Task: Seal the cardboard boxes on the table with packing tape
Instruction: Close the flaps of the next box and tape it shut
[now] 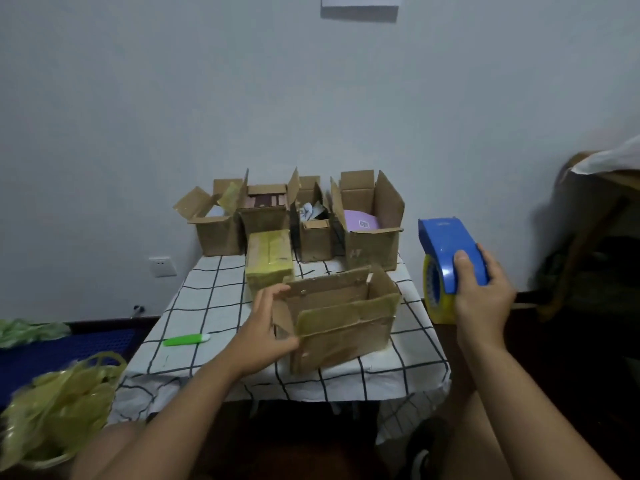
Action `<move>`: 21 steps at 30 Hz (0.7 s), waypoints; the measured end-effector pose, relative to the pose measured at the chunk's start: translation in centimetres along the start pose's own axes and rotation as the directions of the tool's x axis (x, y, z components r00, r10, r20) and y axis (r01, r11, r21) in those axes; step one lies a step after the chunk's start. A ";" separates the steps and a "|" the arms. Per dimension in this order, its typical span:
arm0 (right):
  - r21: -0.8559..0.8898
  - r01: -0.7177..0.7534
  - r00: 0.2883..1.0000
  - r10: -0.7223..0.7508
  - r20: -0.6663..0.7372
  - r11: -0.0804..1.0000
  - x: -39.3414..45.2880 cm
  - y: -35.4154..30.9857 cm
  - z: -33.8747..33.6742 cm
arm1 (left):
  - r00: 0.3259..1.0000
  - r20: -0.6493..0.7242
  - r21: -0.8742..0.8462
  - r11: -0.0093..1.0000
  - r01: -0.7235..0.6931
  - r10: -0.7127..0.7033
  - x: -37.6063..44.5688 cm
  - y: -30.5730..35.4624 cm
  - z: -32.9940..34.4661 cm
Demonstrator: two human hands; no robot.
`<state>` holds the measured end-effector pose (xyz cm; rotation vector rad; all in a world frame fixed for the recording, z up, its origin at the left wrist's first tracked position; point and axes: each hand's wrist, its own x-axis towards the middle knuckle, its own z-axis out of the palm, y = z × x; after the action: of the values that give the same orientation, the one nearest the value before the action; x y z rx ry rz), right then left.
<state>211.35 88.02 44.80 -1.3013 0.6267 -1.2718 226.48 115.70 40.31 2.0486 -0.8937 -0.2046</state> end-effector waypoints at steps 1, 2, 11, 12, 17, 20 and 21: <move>-0.001 -0.010 1.000 0.010 0.006 1.000 0.0 0.4 0.1 | 1.000 0.024 0.054 0.998 -0.009 0.008 0.0 -0.6 -0.2; 0.000 -0.015 1.000 0.015 0.010 1.000 0.0 0.7 0.2 | 0.999 0.042 0.098 0.995 -0.014 0.010 0.1 -1.0 -0.4; 0.028 -0.040 0.993 0.036 0.109 0.999 0.2 1.5 3.2 | 0.998 -0.063 0.281 0.959 0.035 -0.018 1.3 0.4 1.7; 0.032 -0.040 0.992 0.036 0.117 0.999 0.2 1.4 3.4 | 0.999 -0.042 0.286 0.958 0.029 -0.018 1.4 0.7 1.9; 0.038 -0.032 0.982 0.025 0.190 0.999 0.8 1.2 4.5 | 0.997 -0.058 0.251 0.967 0.055 -0.041 1.5 1.0 1.8; 0.023 -0.042 0.968 0.035 0.249 0.999 1.1 1.3 5.1 | 0.992 -0.115 0.205 0.976 0.078 -0.055 1.6 1.1 1.8; 0.019 -0.051 0.963 0.044 0.266 0.998 1.3 1.4 5.3 | 0.989 -0.137 0.192 0.979 0.075 -0.049 1.7 1.2 1.8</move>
<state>216.90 88.40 45.16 -1.3977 0.4463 -1.0391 226.27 112.99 40.44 2.2464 -0.7953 -0.0145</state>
